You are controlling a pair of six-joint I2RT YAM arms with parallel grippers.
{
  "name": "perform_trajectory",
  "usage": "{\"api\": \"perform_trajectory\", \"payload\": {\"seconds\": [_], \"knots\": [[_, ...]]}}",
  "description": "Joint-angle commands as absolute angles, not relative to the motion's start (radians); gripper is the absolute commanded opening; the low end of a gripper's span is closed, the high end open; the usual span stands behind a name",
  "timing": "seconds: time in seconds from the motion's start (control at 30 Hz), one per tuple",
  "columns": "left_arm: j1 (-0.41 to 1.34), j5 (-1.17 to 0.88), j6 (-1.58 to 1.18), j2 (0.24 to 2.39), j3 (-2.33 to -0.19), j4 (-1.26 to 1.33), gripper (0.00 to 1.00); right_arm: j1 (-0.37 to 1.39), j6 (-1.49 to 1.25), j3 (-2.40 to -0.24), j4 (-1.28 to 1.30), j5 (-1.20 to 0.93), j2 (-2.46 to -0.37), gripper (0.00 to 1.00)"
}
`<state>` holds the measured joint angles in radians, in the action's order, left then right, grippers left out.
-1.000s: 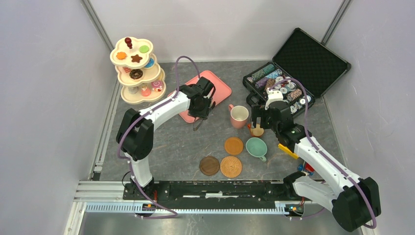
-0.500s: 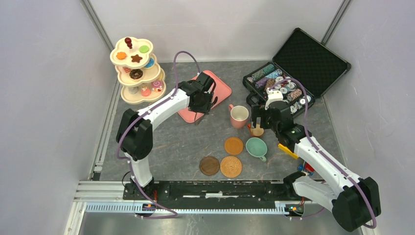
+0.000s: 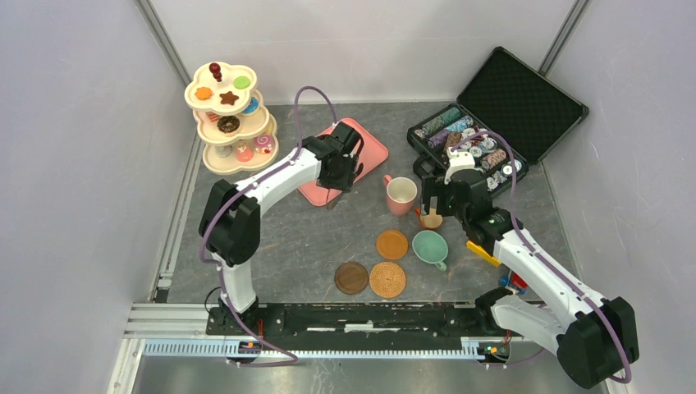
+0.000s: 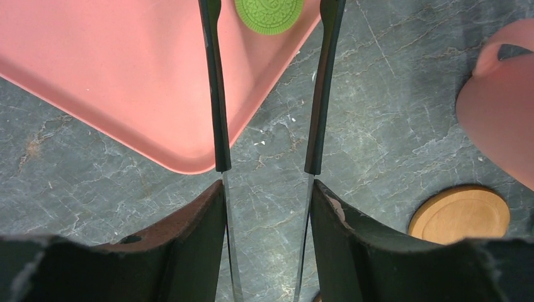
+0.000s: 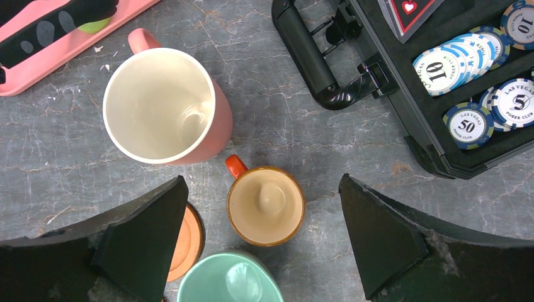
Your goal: Serve the afternoon tea
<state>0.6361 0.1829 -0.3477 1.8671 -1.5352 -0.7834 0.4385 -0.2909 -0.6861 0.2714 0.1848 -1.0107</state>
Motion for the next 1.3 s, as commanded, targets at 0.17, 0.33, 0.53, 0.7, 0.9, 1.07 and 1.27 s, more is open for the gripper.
{"api": "perform_trajectory", "payload": {"seconds": [0.17,0.33,0.53,0.7,0.9,1.07,1.27], "knots": [[0.635,0.233,-0.35,1.896,-1.523,-0.771,0.55,0.442,-0.296,-0.695,0.257,0.191,-0.994,0.98],[0.635,0.238,-0.348,1.899,-1.501,-0.783,0.52,0.441,-0.299,-0.695,0.258,0.191,-0.992,0.98],[0.635,0.267,-0.341,1.873,-1.464,-0.793,0.54,0.442,-0.301,-0.696,0.256,0.187,-0.992,0.98],[0.634,0.281,-0.331,1.876,-1.465,-0.794,0.46,0.441,-0.304,-0.7,0.253,0.182,-0.995,0.98],[0.624,0.242,-0.331,1.89,-1.508,-0.793,0.34,0.442,-0.302,-0.698,0.258,0.188,-0.989,0.98],[0.603,0.205,-0.334,1.881,-1.522,-0.792,0.4,0.441,-0.298,-0.695,0.261,0.195,-0.987,0.98],[0.568,0.158,-0.33,1.885,-1.523,-0.793,0.54,0.442,-0.301,-0.692,0.257,0.192,-0.993,0.98]]}}
